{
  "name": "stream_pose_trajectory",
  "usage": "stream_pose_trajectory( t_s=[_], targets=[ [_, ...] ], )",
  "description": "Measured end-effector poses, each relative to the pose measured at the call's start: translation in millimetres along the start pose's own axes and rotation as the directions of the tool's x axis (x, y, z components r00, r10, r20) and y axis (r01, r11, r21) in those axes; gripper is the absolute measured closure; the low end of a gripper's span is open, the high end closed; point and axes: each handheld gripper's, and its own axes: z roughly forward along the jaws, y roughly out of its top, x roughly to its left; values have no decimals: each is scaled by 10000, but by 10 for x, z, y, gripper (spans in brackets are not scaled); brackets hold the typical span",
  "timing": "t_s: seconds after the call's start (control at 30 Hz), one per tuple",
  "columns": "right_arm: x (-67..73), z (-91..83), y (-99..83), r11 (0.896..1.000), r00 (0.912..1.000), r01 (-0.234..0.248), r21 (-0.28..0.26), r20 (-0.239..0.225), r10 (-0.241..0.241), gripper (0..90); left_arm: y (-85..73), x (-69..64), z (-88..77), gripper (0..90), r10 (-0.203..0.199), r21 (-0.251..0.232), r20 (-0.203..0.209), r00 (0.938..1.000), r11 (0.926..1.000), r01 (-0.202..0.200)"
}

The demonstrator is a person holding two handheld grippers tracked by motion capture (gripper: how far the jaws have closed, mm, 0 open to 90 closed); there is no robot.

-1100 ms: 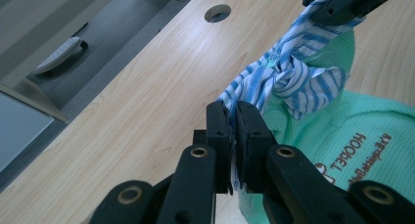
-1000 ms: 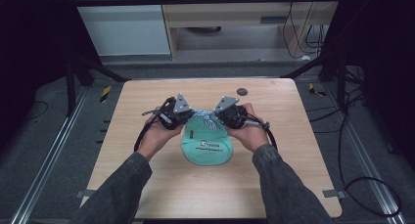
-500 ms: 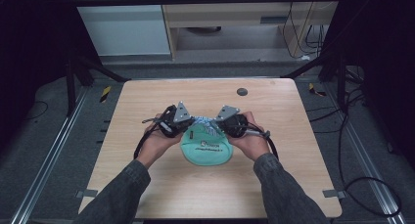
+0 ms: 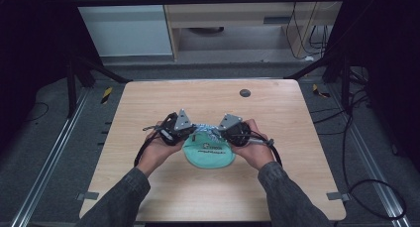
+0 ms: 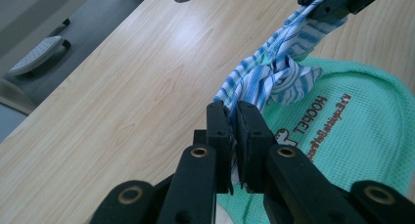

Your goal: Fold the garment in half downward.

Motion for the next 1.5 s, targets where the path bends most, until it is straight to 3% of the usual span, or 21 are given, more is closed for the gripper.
stream_pose_trajectory(
  t_s=[0.4, 1.5],
  targets=[
    [126, -60, -26, 9994, 9992, 342, 48, -185, -341, 813, -102, -89, -36, 853, -83, 18, 196, 9998, 10000, 83],
    [263, -120, -105, 9970, 9962, 750, 189, -456, -741, 815, -237, -243, -69, 851, -91, -20, 536, 9985, 10000, 92]
  ],
)
